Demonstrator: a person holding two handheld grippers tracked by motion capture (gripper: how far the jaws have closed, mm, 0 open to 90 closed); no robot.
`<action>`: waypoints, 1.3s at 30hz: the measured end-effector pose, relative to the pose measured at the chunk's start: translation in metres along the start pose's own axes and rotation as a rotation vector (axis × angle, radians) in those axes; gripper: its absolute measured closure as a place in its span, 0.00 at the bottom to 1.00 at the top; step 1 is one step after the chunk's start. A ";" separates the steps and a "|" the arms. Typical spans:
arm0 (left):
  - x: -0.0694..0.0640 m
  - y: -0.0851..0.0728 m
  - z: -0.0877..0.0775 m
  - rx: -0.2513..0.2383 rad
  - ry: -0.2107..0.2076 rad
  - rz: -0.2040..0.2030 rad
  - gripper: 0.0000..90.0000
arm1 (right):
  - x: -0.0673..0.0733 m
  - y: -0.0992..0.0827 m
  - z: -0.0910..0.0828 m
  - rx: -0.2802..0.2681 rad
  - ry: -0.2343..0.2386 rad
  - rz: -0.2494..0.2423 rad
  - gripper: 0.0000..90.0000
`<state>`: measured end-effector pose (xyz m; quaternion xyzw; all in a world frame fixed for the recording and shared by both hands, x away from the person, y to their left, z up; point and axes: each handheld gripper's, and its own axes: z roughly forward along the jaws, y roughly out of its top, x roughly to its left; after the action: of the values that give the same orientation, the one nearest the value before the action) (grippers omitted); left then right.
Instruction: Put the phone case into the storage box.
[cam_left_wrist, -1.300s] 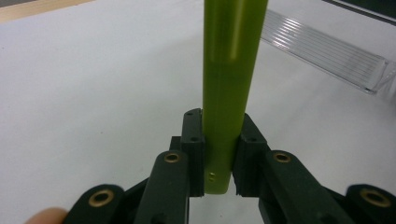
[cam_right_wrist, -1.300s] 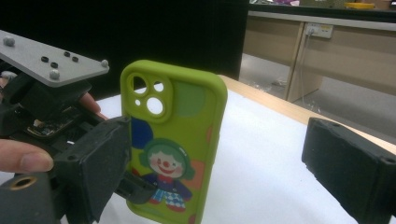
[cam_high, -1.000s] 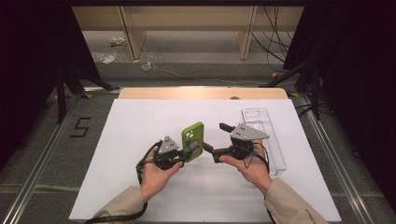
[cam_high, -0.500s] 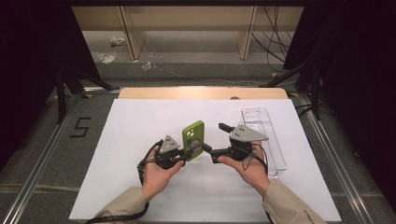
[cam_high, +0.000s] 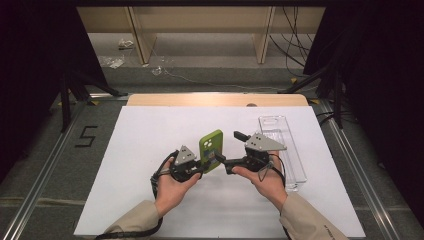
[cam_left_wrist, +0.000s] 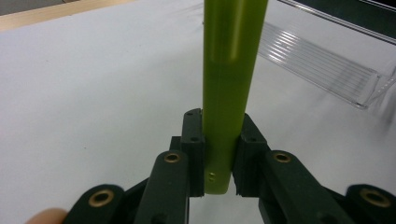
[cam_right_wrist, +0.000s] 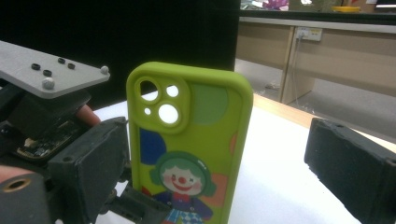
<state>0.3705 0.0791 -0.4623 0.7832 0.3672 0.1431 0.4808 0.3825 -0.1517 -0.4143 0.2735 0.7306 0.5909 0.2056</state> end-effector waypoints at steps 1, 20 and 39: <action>-0.001 0.000 0.000 0.000 -0.001 0.001 0.85 | 0.000 0.000 0.000 -0.001 -0.001 0.000 0.08; -0.011 0.003 0.009 0.010 -0.016 0.006 0.85 | 0.003 0.001 0.005 -0.009 -0.020 0.003 0.06; -0.018 0.004 0.017 0.014 -0.025 0.002 0.85 | 0.007 -0.001 0.011 -0.007 -0.073 0.013 0.07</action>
<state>0.3698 0.0544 -0.4647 0.7886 0.3614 0.1314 0.4799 0.3837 -0.1387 -0.4179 0.2989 0.7185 0.5847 0.2291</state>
